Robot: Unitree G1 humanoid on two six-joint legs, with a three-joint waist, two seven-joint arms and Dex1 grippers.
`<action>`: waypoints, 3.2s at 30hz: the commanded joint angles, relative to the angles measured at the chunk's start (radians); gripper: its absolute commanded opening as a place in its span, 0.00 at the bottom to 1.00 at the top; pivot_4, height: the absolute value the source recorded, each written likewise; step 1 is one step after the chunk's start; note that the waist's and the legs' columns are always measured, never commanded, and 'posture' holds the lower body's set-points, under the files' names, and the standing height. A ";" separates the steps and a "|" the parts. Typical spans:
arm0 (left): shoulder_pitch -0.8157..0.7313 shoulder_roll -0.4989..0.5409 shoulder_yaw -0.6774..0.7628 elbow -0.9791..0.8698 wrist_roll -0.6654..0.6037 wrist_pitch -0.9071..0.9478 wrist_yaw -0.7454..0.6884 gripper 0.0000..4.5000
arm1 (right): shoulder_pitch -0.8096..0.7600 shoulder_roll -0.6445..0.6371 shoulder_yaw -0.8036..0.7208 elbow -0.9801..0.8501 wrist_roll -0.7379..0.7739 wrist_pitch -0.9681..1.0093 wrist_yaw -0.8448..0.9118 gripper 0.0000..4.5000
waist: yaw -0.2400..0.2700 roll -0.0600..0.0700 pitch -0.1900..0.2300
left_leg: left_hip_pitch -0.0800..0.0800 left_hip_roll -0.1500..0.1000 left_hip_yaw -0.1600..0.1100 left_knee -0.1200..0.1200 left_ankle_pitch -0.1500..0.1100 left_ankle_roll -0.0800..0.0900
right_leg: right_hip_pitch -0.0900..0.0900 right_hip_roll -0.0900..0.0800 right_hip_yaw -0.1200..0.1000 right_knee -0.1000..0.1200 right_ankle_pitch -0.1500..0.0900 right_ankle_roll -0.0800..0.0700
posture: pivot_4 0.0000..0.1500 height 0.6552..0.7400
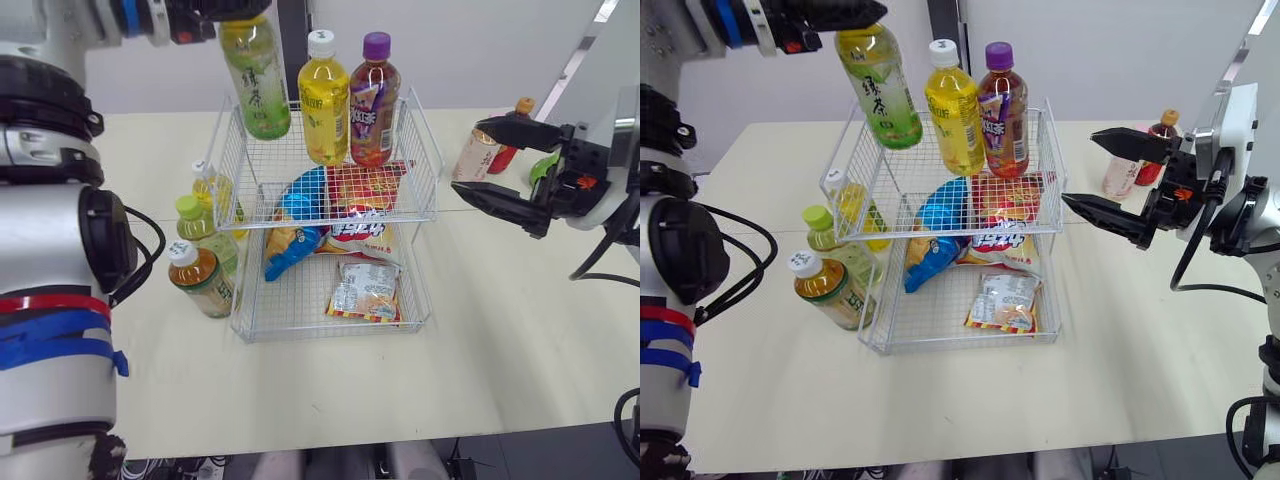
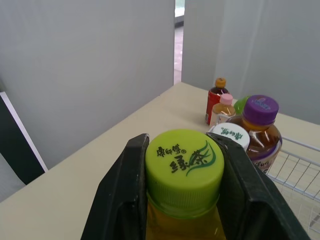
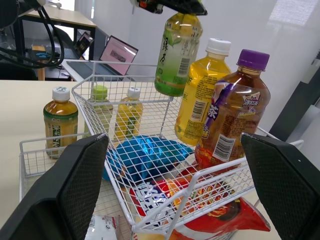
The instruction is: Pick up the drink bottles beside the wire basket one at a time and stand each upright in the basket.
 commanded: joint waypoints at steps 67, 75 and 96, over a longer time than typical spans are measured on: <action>1.552 0.277 1.026 -1.445 -0.458 0.660 -0.075 0.99 | -0.209 0.034 0.242 0.110 -0.023 -0.065 0.328 1.00 | 0.017 0.001 0.000 | 0.007 0.011 0.003 -0.001 0.000 0.000 | 0.004 0.003 0.003 -0.003 0.002 -0.005 | 1.00 1.00; 1.560 -0.109 1.096 -1.749 -0.579 0.746 0.272 0.99 | -0.213 0.056 0.259 0.115 -0.028 -0.059 0.356 1.00 | 0.029 0.001 -0.001 | 0.008 0.011 0.004 0.000 0.000 -0.001 | 0.006 0.003 0.003 -0.006 0.005 -0.006 | 1.00 1.00; 1.557 -0.260 0.594 -1.832 -0.374 0.455 0.836 0.99 | -0.219 0.067 0.255 0.100 -0.021 -0.033 0.347 1.00 | 0.029 0.000 -0.002 | 0.008 0.012 0.005 0.000 0.000 -0.001 | 0.006 0.010 0.005 -0.007 0.006 -0.006 | 1.00 1.00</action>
